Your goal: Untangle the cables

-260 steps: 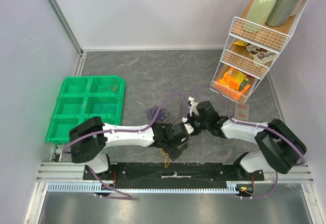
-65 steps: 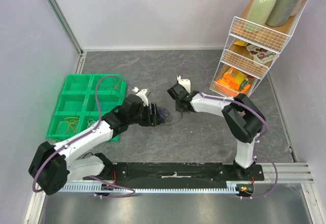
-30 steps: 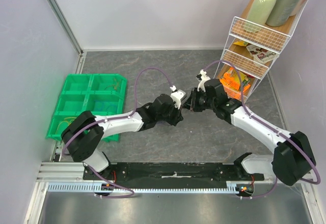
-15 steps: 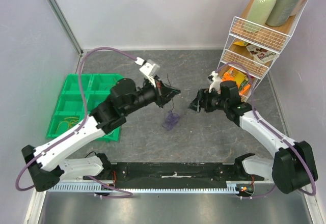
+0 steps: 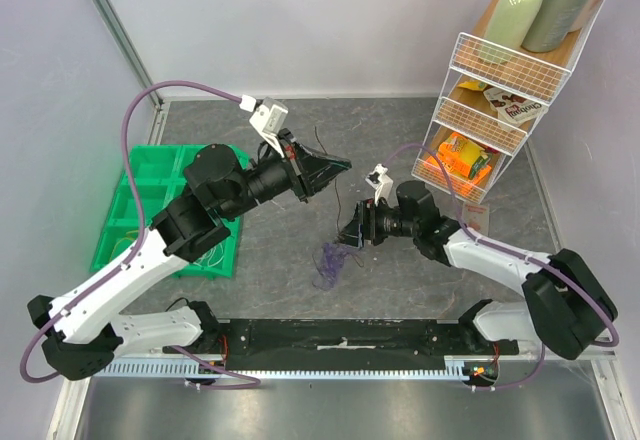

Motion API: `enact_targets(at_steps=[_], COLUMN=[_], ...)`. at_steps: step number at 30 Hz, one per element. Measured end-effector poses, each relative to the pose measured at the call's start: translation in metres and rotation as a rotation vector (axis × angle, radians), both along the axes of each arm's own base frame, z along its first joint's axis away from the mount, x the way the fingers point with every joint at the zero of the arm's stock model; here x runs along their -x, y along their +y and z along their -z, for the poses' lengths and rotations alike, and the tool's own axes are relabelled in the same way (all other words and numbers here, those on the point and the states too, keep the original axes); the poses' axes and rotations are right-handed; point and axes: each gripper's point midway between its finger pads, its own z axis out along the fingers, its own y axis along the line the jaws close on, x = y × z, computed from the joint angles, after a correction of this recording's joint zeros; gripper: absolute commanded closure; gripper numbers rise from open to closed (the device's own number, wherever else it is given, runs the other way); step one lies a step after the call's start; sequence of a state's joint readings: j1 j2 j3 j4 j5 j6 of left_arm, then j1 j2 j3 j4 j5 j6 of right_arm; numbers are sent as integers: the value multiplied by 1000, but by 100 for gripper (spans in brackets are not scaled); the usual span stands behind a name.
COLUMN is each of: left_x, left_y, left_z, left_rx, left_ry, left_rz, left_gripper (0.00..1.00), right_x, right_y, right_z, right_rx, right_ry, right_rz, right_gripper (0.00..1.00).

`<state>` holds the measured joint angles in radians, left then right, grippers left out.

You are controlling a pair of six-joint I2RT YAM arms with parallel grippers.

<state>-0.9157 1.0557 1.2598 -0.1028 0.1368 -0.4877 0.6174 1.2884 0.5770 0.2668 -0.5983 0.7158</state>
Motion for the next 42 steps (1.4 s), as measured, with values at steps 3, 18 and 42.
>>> enact_targets(at_steps=[3,18,42], left_x=[2,-8,100], left_y=[4,16,105], left_z=[-10,-15,-247], left_rx=[15,13,415], left_ry=[16,82,-290], left_rz=[-6,-98,98], left_gripper=[98,98,98], right_x=[-12,-25,-107], right_y=[-12,-41,-13], right_z=[20,8,105], right_rx=[121,271,465], right_ry=[9,-167,-10], right_rz=[76,130,560], right_gripper=[15,13,54])
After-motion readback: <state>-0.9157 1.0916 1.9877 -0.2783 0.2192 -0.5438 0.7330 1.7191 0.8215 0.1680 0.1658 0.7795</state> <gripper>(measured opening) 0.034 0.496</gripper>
